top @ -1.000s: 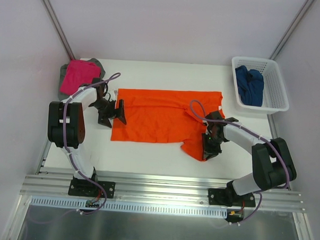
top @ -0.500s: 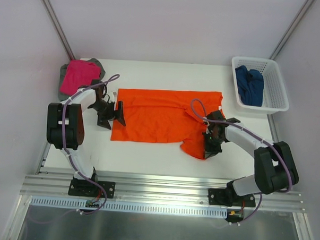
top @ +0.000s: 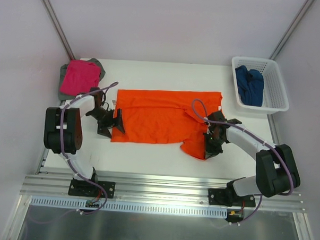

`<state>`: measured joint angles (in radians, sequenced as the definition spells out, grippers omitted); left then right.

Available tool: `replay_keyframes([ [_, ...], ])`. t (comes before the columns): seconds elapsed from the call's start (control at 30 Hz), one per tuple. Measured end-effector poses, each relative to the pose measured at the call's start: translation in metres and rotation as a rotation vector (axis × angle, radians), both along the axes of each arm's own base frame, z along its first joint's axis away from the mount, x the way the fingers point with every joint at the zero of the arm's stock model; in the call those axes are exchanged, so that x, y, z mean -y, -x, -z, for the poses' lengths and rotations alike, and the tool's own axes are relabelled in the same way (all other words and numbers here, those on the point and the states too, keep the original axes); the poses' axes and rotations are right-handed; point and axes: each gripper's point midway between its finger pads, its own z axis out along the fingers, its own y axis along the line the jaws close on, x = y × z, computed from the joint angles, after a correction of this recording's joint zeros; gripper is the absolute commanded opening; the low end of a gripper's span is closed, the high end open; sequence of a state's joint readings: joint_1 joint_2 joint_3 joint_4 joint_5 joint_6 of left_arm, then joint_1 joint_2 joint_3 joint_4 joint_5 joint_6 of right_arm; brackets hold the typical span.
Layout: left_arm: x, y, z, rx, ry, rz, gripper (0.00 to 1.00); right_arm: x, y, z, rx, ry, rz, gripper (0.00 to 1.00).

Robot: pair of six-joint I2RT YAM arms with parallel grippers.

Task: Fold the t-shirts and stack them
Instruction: Fold the tshirt

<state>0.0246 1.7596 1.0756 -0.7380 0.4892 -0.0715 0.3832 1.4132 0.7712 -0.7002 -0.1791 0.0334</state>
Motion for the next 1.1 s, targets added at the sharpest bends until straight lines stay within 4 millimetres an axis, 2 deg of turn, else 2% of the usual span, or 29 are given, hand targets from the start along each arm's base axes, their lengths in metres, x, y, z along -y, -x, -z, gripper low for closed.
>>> replay_keyframes([
  [0.13, 0.001, 0.006, -0.008, 0.019, 0.007, -0.010, 0.77, 0.000, 0.000, 0.000, 0.000, 0.000, 0.000, 0.06],
  [0.27, 0.001, 0.007, -0.012, 0.038, 0.008, -0.020, 0.77, 0.000, 0.000, 0.000, 0.000, 0.000, 0.000, 0.06],
  [0.43, 0.002, 0.022, -0.015, 0.053, 0.008, -0.026, 0.77, 0.000, 0.000, 0.000, 0.000, 0.000, 0.000, 0.06],
  [0.53, 0.002, 0.023, -0.016, 0.057, 0.008, -0.026, 0.77, 0.000, 0.000, 0.000, 0.000, 0.000, 0.000, 0.06],
  [0.97, -0.007, 0.022, -0.004, 0.004, 0.014, -0.074, 0.76, 0.001, 0.000, 0.000, 0.001, 0.001, 0.002, 0.06],
  [1.1, -0.005, 0.023, 0.000, -0.023, 0.028, -0.077, 0.70, 0.001, -0.001, 0.000, 0.002, 0.003, 0.004, 0.06],
])
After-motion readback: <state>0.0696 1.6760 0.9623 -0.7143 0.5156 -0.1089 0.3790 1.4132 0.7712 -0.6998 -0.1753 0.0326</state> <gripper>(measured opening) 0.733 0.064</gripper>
